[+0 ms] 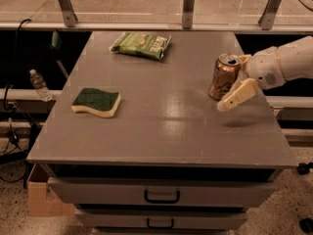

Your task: Knock orange can over

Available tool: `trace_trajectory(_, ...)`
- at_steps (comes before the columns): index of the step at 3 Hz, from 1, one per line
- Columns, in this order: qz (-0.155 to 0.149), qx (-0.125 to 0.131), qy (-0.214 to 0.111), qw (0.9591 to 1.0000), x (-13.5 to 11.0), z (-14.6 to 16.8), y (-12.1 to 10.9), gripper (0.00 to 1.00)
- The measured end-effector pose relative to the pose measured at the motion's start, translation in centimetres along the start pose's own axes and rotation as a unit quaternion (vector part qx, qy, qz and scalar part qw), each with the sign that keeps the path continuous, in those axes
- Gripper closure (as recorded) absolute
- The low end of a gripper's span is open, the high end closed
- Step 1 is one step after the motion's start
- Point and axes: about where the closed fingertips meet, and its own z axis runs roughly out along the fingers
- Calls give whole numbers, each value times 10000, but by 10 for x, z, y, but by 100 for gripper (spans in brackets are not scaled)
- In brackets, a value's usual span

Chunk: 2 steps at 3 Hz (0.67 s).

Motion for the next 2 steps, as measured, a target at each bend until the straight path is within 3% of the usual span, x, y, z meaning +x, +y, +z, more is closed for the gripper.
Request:
trace_trajectory(1,-81,-343,-520,9980,-6,14,2,0)
trace_trajectory(2,-284,-600,-1014,9926,-43,22,17,0)
